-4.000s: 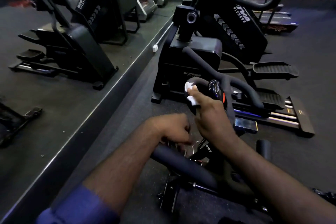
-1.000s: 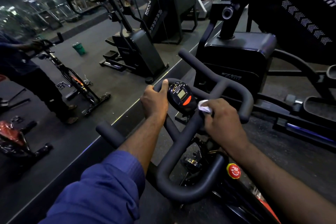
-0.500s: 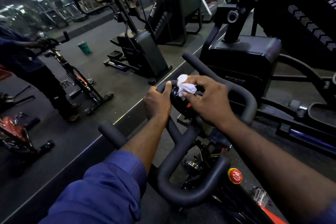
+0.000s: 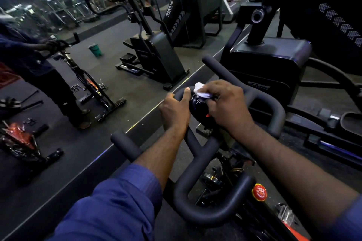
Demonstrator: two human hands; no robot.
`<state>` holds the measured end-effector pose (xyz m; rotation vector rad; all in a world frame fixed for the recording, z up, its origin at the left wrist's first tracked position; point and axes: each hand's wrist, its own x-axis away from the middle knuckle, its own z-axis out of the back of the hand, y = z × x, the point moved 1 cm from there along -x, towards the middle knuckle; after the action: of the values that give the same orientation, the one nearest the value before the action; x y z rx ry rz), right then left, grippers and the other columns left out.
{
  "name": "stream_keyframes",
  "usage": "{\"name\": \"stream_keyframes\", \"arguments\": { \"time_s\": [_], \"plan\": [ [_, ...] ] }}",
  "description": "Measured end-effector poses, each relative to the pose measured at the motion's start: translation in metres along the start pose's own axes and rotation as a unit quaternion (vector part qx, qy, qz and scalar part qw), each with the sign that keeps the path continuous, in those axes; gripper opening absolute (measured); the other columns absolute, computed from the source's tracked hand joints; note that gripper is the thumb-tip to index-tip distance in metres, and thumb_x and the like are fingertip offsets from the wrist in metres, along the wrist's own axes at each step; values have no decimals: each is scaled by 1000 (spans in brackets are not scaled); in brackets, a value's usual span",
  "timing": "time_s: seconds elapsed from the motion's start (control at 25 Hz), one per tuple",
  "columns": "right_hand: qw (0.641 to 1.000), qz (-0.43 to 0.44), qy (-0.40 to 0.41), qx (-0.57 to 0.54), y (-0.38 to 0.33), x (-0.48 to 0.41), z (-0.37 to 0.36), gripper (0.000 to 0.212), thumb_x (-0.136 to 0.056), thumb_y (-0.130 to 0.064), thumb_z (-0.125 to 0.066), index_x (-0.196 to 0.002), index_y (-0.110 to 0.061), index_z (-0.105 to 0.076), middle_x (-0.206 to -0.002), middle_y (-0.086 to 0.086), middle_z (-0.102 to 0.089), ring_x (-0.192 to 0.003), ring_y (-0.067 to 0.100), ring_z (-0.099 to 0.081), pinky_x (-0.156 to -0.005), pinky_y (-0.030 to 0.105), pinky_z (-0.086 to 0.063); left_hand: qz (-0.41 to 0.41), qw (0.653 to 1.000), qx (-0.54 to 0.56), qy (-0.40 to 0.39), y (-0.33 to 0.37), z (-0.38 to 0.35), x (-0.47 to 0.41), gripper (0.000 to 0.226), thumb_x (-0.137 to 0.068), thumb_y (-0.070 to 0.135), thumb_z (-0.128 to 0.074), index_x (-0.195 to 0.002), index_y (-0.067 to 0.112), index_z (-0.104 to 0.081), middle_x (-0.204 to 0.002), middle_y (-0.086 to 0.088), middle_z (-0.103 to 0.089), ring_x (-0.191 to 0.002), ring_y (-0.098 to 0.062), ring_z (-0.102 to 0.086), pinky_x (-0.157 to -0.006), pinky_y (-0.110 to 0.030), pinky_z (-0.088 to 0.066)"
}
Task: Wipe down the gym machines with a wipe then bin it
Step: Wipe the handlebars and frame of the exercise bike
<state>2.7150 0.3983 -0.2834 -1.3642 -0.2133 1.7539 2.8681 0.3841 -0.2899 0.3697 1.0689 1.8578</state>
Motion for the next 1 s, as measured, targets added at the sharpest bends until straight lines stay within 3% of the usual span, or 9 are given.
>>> {"name": "stream_keyframes", "arguments": {
  "time_s": [0.08,0.2,0.32,0.48,0.56,0.64,0.72,0.84,1.0],
  "plan": [
    [1000,-7,6,-1,0,3,0,28,-76,4,-73,-98,-12,-81,-100,3,-75,-94,18,-70,-93,13,-47,-3,1000,-3,3,-1,-1,0,55,-92,67,-59,-98,14,-68,-100,-13,-72,-94,-32,-68,-73,-37,-51],
    [998,47,-38,-14,0,15,-2,24,-79,2,-77,-97,-13,-81,-102,0,-74,-95,17,-69,-91,23,-52,-3,1000,6,2,-2,-2,-2,56,-93,67,-59,-98,12,-68,-101,-14,-72,-95,-34,-68,-71,-36,-47],
    [1000,-2,5,3,8,3,3,28,-75,2,-75,-97,-13,-82,-98,2,-77,-94,18,-71,-93,13,-46,-3,1000,4,1,-1,-1,0,53,-93,66,-59,-100,14,-69,-102,-11,-72,-93,-30,-68,-70,-33,-43],
    [1000,9,-23,10,8,2,5,22,-76,-11,-71,-95,-15,-82,-95,0,-77,-91,17,-70,-89,24,-52,-5,1000,12,0,1,1,1,52,-95,63,-60,-102,12,-69,-102,-11,-71,-87,-26,-63,-69,-31,-40],
    [999,-42,0,-2,14,-3,9,22,-79,-25,-70,-95,-16,-83,-95,0,-77,-92,16,-71,-90,13,-47,-5,1000,12,-3,0,1,2,51,-96,62,-59,-104,12,-69,-103,-10,-71,-87,-24,-64,-69,-29,-41],
    [999,-49,3,-2,18,-2,9,16,-79,-16,-77,-94,-16,-84,-94,0,-77,-90,14,-70,-88,4,-42,-9,1000,11,2,0,0,0,50,-96,62,-60,-101,13,-68,-102,-11,-71,-92,-28,-66,-71,-30,-41],
    [999,-35,-9,-7,22,-1,9,18,-78,-7,-80,-93,-16,-84,-93,-2,-77,-87,10,-70,-87,9,-47,-9,1000,12,4,0,0,-1,50,-95,63,-60,-100,13,-69,-101,-12,-72,-94,-30,-67,-73,-31,-42],
    [997,-75,-8,-26,24,-4,14,12,-80,-22,-83,-92,-19,-84,-90,-4,-77,-86,9,-71,-83,26,-56,-8,1000,10,1,0,-1,-1,50,-94,63,-61,-99,14,-68,-99,-10,-71,-93,-29,-67,-75,-34,-49],
    [999,-6,-39,-29,13,-6,3,10,-82,-21,-83,-92,-20,-84,-88,-6,-75,-82,3,-66,-77,11,-47,-7,1000,14,-5,1,0,0,46,-93,63,-62,-91,18,-64,-93,-8,-69,-88,-29,-66,-73,-35,-49]
  ]
}}
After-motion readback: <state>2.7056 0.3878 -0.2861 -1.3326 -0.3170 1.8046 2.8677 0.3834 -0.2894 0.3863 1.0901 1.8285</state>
